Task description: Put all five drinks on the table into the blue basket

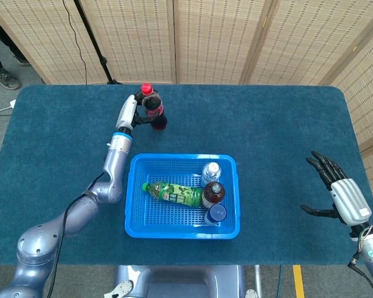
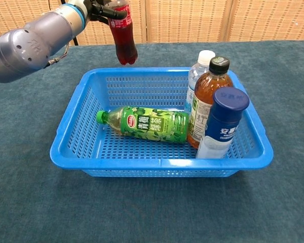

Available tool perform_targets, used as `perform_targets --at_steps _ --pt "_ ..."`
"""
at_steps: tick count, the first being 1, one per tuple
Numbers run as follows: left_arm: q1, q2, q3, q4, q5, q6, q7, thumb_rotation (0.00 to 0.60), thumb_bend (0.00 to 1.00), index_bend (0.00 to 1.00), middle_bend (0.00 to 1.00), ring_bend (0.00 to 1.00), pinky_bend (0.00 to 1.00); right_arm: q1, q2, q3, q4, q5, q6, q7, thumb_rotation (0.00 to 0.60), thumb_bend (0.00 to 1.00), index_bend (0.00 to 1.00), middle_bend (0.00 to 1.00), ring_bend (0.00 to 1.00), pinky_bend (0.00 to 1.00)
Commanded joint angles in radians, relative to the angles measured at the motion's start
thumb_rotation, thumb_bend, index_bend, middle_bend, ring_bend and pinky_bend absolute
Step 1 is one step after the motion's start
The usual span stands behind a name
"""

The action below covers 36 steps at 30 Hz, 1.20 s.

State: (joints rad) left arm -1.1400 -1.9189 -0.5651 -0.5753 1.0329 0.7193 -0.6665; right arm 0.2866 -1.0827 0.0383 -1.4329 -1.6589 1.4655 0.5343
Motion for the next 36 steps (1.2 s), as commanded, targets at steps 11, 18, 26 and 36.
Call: perform_targets --at_steps 11,18,26,36 --pt "0.369 0.574 0.136 -0.987 0.247 0.284 0.076 0.600 0.48 0.58 0.43 0.35 0.40 -0.008 0.004 -0.009 -0.027 -0.030 0.028 -0.027 0.600 0.00 0.02 0.00 0.00 0.09" --pt "0.431 0.650 0.210 -1.107 0.335 0.325 0.085 0.600 0.49 0.60 0.45 0.37 0.40 -0.014 0.009 -0.010 -0.036 -0.035 0.041 -0.030 0.600 0.00 0.02 0.00 0.00 0.09" --pt "0.432 0.650 0.284 -1.131 0.367 0.283 0.105 0.600 0.49 0.60 0.45 0.37 0.40 -0.017 0.013 -0.014 -0.040 -0.048 0.052 -0.025 0.600 0.00 0.02 0.00 0.00 0.09" --pt "0.376 0.501 0.303 -1.050 0.306 0.230 0.172 0.600 0.48 0.60 0.45 0.37 0.40 -0.017 0.015 -0.018 -0.039 -0.055 0.054 -0.021 0.600 0.00 0.02 0.00 0.00 0.09"
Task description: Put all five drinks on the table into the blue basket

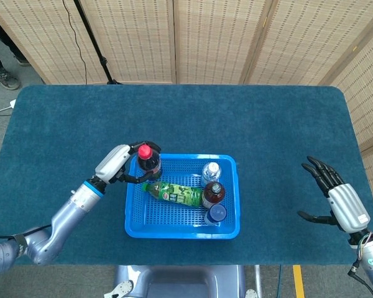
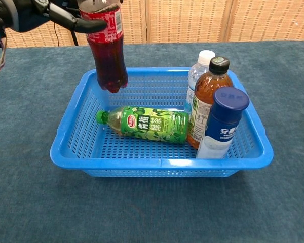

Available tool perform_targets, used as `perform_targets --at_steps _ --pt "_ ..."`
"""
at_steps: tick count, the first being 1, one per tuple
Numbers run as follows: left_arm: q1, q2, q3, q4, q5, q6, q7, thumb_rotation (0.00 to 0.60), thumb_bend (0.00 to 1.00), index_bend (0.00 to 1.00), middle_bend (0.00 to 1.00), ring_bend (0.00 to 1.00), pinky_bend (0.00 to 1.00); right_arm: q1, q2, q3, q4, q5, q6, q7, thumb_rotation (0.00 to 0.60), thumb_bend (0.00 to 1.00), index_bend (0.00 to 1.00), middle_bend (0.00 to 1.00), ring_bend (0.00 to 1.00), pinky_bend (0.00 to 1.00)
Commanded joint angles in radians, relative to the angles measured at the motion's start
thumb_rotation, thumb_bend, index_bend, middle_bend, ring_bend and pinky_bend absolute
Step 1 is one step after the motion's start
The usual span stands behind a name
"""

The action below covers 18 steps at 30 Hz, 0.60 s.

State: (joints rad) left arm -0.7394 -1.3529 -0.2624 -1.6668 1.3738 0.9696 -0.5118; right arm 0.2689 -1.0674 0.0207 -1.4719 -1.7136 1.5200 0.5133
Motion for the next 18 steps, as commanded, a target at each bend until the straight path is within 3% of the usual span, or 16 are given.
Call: perform_targets --at_steps 1,8,11,13,15,18 --pt "-0.034 -0.091 -0.001 0.058 -0.044 -0.028 0.018 0.600 0.48 0.60 0.45 0.37 0.40 0.001 -0.001 -0.001 0.000 -0.001 -0.002 0.000 0.600 0.00 0.02 0.00 0.00 0.09" --pt "-0.079 -0.245 -0.020 0.181 -0.059 -0.013 0.034 0.600 0.48 0.58 0.45 0.34 0.40 0.005 -0.002 -0.002 0.003 0.003 -0.013 0.002 0.600 0.00 0.02 0.00 0.00 0.10" --pt "-0.101 -0.299 -0.024 0.234 -0.070 -0.017 0.060 0.600 0.44 0.41 0.29 0.21 0.36 0.006 -0.002 -0.001 0.007 0.008 -0.016 0.006 0.600 0.00 0.02 0.00 0.00 0.10" --pt "-0.111 -0.314 -0.022 0.251 -0.069 -0.028 0.070 0.600 0.40 0.16 0.08 0.06 0.24 0.006 -0.001 0.000 0.008 0.010 -0.016 0.009 0.600 0.00 0.02 0.00 0.00 0.10" --pt "-0.124 -0.309 -0.008 0.257 -0.043 -0.054 0.047 0.600 0.36 0.01 0.00 0.00 0.08 0.005 -0.001 0.001 0.010 0.011 -0.014 0.012 0.600 0.00 0.02 0.00 0.00 0.10" --pt "-0.118 -0.280 0.007 0.253 0.035 -0.029 -0.044 0.600 0.30 0.00 0.00 0.00 0.00 0.003 0.000 0.002 0.011 0.011 -0.009 0.014 0.600 0.00 0.02 0.00 0.00 0.10"
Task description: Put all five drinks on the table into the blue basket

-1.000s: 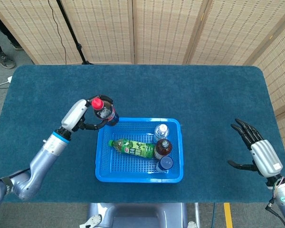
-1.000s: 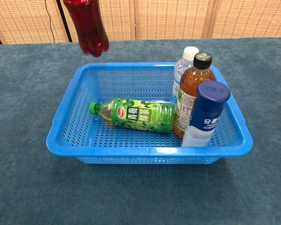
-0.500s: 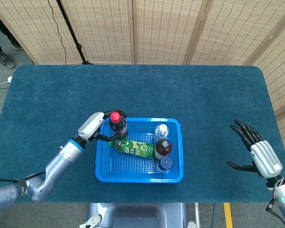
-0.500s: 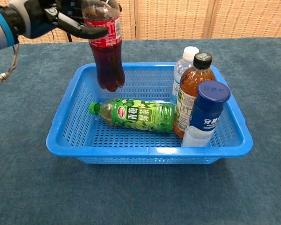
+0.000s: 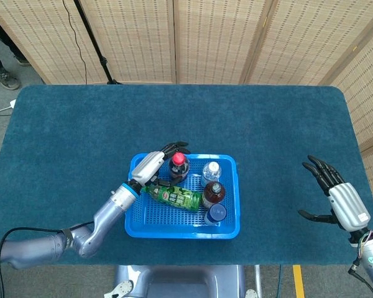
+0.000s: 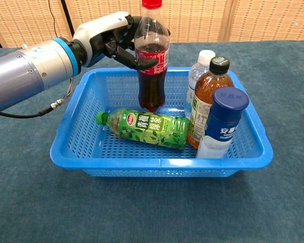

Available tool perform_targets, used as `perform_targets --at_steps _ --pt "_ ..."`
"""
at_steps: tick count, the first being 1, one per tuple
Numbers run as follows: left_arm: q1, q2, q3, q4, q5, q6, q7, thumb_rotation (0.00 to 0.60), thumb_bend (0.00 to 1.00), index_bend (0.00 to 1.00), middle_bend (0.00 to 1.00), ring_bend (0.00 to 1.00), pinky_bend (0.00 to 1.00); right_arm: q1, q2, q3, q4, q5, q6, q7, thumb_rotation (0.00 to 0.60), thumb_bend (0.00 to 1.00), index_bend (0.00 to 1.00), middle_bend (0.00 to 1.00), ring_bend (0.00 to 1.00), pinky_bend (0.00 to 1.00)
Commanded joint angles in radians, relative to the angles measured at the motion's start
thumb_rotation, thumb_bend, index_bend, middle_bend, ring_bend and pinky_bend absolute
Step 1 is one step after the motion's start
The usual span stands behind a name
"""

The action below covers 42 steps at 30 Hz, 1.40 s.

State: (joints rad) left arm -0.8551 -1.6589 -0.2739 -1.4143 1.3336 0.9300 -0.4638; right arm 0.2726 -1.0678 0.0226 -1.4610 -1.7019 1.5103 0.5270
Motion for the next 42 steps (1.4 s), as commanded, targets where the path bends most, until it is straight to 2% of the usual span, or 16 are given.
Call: perform_targets --at_steps 1,8,15,20,27,31,36,38,42 --pt "0.001 0.033 0.022 0.001 0.095 0.025 -0.116 0.600 0.28 0.00 0.00 0.00 0.00 -0.001 0.000 -0.001 0.000 -0.001 0.001 0.001 0.600 0.00 0.02 0.00 0.00 0.10" --pt "0.044 0.097 0.036 -0.026 0.176 0.141 -0.190 0.600 0.26 0.00 0.00 0.00 0.00 -0.002 0.002 -0.004 -0.006 -0.011 0.008 -0.004 0.600 0.00 0.02 0.00 0.00 0.10" --pt "0.128 0.213 0.046 -0.089 0.216 0.283 -0.212 0.600 0.26 0.00 0.00 0.00 0.00 -0.011 0.008 -0.007 -0.019 -0.022 0.028 -0.013 0.600 0.00 0.02 0.00 0.00 0.09" --pt "0.229 0.328 0.084 -0.129 0.226 0.384 -0.112 0.600 0.25 0.00 0.00 0.00 0.00 -0.013 0.002 0.000 -0.009 -0.007 0.020 -0.073 0.600 0.00 0.01 0.00 0.00 0.01" --pt "0.433 0.508 0.190 -0.247 0.164 0.506 0.203 0.600 0.25 0.00 0.00 0.00 0.00 -0.025 -0.033 0.044 0.006 0.078 0.010 -0.245 0.600 0.00 0.00 0.00 0.00 0.00" --pt "0.528 0.578 0.262 -0.282 0.135 0.532 0.261 0.600 0.24 0.00 0.00 0.00 0.00 -0.030 -0.036 0.050 -0.017 0.078 0.022 -0.283 0.600 0.00 0.00 0.00 0.00 0.00" --pt "0.636 0.623 0.338 -0.289 0.104 0.563 0.300 0.600 0.13 0.00 0.00 0.00 0.00 -0.059 -0.050 0.060 -0.069 0.096 0.060 -0.377 0.600 0.00 0.00 0.00 0.00 0.00" --pt "0.671 0.616 0.343 -0.282 0.088 0.592 0.312 0.600 0.10 0.00 0.00 0.00 0.00 -0.072 -0.049 0.055 -0.098 0.103 0.066 -0.405 0.600 0.00 0.00 0.00 0.00 0.00" --pt "0.730 0.587 0.343 -0.254 0.074 0.647 0.328 0.600 0.09 0.00 0.00 0.00 0.00 -0.103 -0.038 0.051 -0.152 0.130 0.078 -0.503 0.600 0.00 0.00 0.00 0.00 0.00"
